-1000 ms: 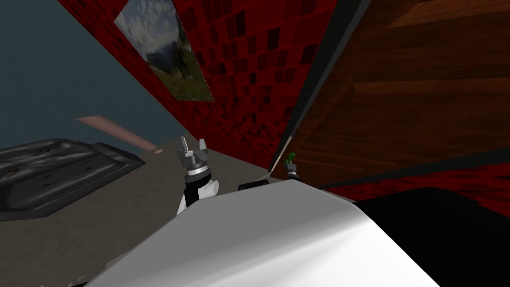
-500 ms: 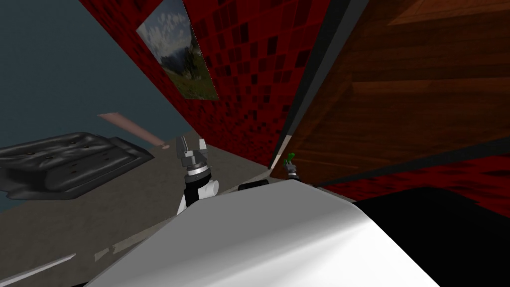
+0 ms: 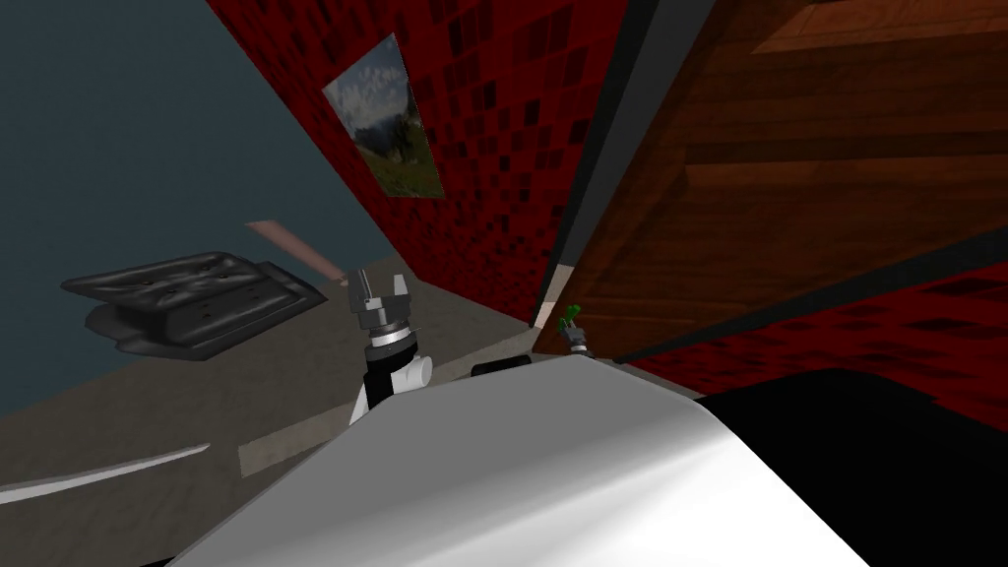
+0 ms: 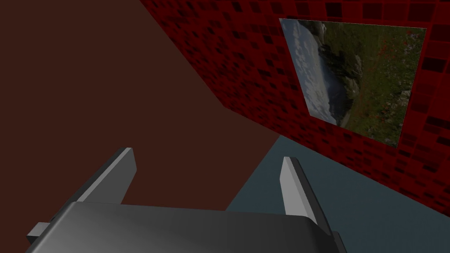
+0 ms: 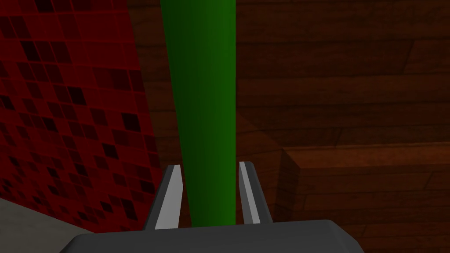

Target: Pull the door open

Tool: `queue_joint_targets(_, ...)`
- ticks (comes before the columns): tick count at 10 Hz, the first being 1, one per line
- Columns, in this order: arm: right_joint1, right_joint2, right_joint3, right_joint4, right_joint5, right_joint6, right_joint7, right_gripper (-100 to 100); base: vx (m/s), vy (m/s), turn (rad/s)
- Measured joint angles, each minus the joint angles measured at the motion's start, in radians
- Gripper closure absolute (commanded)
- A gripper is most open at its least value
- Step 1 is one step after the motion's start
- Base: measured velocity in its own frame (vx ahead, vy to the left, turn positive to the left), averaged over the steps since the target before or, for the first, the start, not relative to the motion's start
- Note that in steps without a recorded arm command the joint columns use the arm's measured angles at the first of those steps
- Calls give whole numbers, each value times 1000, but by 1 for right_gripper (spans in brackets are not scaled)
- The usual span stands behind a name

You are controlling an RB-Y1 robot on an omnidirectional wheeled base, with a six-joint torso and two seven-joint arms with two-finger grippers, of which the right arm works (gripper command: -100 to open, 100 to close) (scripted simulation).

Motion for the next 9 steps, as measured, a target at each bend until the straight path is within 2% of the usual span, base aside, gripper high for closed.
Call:
queue_joint_targets(2,3,-17,15,5,8,-18,-19,100,-265,-30,152)
queue_joint_targets(5,15,-49,56,9,30,-55,-58,100,-290,-42,149)
queue_joint_targets(6,22,-59,70,11,37,-66,-71,100,-115,-6,23)
queue_joint_targets(7,26,-58,75,13,39,-66,-74,100,-212,-3,155)
queue_joint_targets(9,26,-73,88,21,46,-84,-90,100,-249,-54,138)
